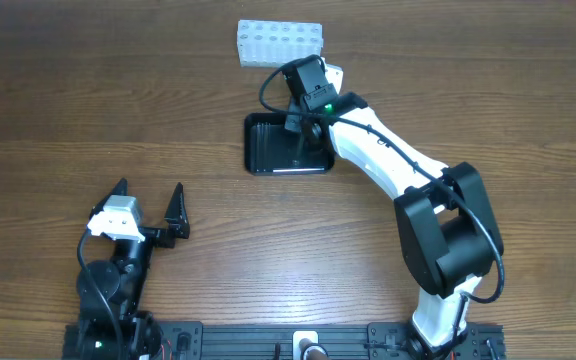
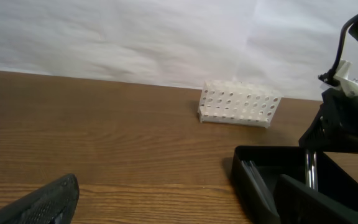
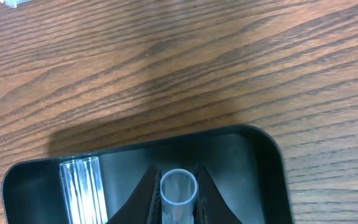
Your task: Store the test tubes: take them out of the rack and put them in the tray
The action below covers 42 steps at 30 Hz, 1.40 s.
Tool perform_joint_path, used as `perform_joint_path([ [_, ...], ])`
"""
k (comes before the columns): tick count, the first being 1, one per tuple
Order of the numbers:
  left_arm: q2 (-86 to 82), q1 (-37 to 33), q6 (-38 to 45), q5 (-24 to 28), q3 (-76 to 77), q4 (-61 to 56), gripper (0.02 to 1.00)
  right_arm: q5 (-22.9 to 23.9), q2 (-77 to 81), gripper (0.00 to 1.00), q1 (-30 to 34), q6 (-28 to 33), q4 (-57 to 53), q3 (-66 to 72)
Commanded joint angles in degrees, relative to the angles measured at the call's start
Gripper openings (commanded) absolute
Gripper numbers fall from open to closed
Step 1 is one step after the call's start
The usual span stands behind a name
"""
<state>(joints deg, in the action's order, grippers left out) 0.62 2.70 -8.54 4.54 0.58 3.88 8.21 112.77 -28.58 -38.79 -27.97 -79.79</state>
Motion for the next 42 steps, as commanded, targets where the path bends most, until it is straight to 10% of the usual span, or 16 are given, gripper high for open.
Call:
perform_joint_path([
  [1,-0.5,-0.2,0.8,0.5,-0.2,0.2,0.998,-0.1,1.3,0.012,-0.8,-0.4,0.6,0.5],
  [17,-0.5,-0.2,0.8,0.5,-0.2,0.2,0.998,-0.1,2.7,0.062,-0.8,-0.4,0.8,0.5],
  [21,-0.5,-0.2,0.8,0.5,-0.2,0.2,0.998,-0.1,2.7,0.189,-0.8,-0.4,0.8,0.5],
  [33,-0.5,-0.2,0.8,0.5,-0.2,0.2,0.998,-0.3,1.0,0.991,-0.8,-0.4,0.8,0.0],
  [42,-0.5,-0.2,0.8,0.5,-0.2,0.2,0.998,-0.9,-11.8,0.991,0.7,5.6,10.1,-0.1],
])
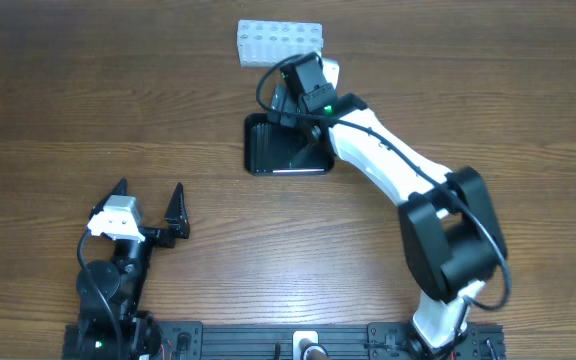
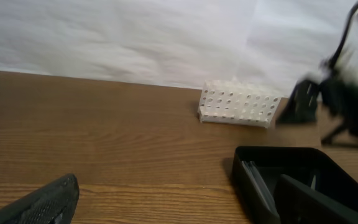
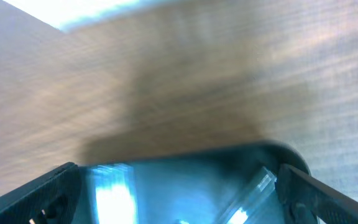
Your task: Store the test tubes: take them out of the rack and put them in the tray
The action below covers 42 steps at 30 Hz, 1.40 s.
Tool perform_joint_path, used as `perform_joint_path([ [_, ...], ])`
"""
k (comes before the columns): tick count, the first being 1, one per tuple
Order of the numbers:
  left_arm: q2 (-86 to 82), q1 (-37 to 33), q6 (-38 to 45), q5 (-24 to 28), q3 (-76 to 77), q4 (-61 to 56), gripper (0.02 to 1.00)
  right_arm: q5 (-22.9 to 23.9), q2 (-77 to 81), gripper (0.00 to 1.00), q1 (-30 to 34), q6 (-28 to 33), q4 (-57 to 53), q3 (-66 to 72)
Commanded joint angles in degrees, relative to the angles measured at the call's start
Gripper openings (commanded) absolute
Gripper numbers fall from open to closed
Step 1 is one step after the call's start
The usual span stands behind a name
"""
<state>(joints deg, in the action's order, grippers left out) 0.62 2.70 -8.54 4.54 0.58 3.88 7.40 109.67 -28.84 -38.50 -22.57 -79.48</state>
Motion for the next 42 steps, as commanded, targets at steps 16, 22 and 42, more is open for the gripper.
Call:
perform_joint_path([
  [16,-0.5,-0.2,0.8,0.5,-0.2,0.2,0.998,-12.3,-39.7,0.993,16.2,33.9,35.3,14.1],
  [22,-0.5,-0.2,0.8,0.5,-0.2,0.2,0.993,-19.0,-56.7,0.991,17.2,36.0,39.6,32.0],
  [42,-0.5,-0.2,0.8,0.5,-0.2,0.2,0.993,-18.5,-93.0,0.993,30.8,39.0,52.4,75.1],
])
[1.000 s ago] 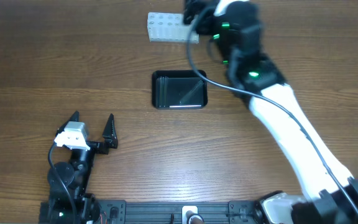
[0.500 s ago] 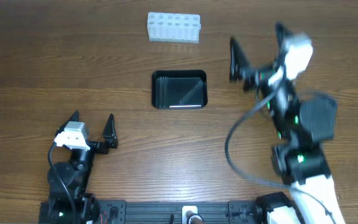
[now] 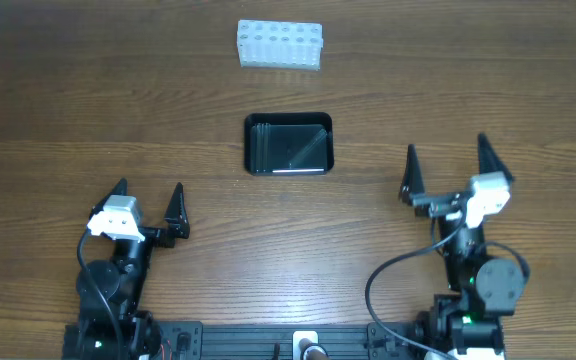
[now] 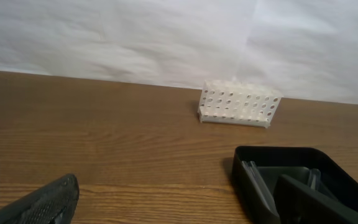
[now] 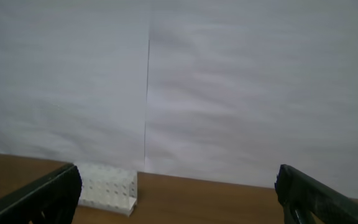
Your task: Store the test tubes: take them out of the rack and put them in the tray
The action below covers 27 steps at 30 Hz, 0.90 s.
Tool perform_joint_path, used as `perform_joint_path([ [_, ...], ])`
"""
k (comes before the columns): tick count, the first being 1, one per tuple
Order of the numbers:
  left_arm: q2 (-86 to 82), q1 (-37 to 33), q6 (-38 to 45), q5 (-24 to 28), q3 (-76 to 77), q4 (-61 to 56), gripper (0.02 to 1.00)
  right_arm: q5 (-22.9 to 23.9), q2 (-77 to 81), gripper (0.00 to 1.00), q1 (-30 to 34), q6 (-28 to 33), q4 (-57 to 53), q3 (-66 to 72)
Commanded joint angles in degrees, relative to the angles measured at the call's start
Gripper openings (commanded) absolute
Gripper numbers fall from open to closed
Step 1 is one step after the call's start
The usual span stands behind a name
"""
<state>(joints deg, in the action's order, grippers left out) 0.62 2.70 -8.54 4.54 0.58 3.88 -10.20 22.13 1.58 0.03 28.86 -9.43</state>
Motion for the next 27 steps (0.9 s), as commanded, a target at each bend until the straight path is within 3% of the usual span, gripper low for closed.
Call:
perform_joint_path([
  [1,-0.5,-0.2,0.8,0.5,-0.2,0.2,0.998,-0.9,-7.3,0.993,0.4,0.5,1.0,6.6],
  [9,-0.5,-0.2,0.8,0.5,-0.2,0.2,0.998,-0.9,-19.6,0.991,0.3,4.8,-10.8,9.1],
  [17,-0.5,-0.2,0.8,0.5,-0.2,0.2,0.998,1.4,-21.9,0.991,-0.5,21.5,-22.8,9.1],
  [23,-0.5,-0.2,0.8,0.5,-0.2,0.2,1.0,4.3,-21.9,0.993,-2.0,21.3,-26.3,9.2],
  [27,-0.5,-0.2,0.8,0.5,-0.2,0.2,0.998,4.9,-21.9,0.991,-2.7,14.4,-27.0,9.2],
])
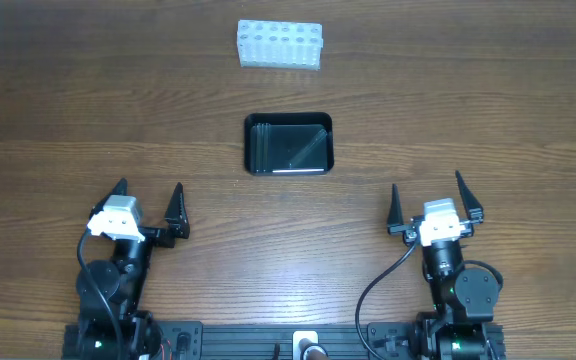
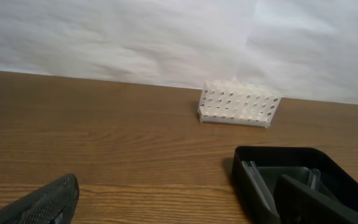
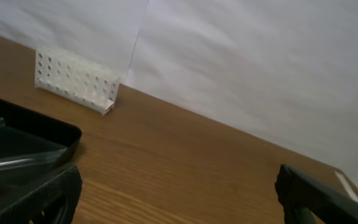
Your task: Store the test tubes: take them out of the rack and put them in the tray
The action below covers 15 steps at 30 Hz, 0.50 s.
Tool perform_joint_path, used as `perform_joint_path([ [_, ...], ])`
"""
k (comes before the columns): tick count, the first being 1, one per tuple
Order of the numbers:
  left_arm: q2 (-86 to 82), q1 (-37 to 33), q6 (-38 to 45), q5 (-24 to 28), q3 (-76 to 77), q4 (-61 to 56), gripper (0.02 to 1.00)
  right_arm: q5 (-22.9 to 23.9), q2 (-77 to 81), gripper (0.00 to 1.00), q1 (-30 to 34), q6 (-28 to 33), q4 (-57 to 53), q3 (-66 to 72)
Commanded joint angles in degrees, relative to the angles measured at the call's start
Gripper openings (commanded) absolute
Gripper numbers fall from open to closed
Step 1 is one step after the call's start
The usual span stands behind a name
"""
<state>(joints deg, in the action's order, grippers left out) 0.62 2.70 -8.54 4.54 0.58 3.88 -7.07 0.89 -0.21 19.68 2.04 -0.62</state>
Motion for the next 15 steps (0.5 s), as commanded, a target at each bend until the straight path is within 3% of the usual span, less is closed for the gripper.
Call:
perform_joint_path([
  [1,-0.5,-0.2,0.8,0.5,-0.2,0.2,0.998,2.6,-0.6,0.991,-1.0,-8.1,-0.1,0.3],
  [4,-0.5,-0.2,0.8,0.5,-0.2,0.2,0.998,6.9,-0.6,0.991,-1.0,-16.9,-1.0,0.3],
  [7,-0.5,-0.2,0.8,0.5,-0.2,0.2,0.998,9.3,-0.6,0.991,-1.0,-20.0,-3.6,0.3],
  [11,-0.5,-0.2,0.8,0.5,-0.2,0.2,0.998,9.4,-0.6,0.993,-1.0,-20.9,-6.1,0.3],
  [15,-0.5,-0.2,0.8,0.5,-0.2,0.2,0.998,9.3,-0.6,0.991,-1.0,-26.7,-6.1,0.3],
])
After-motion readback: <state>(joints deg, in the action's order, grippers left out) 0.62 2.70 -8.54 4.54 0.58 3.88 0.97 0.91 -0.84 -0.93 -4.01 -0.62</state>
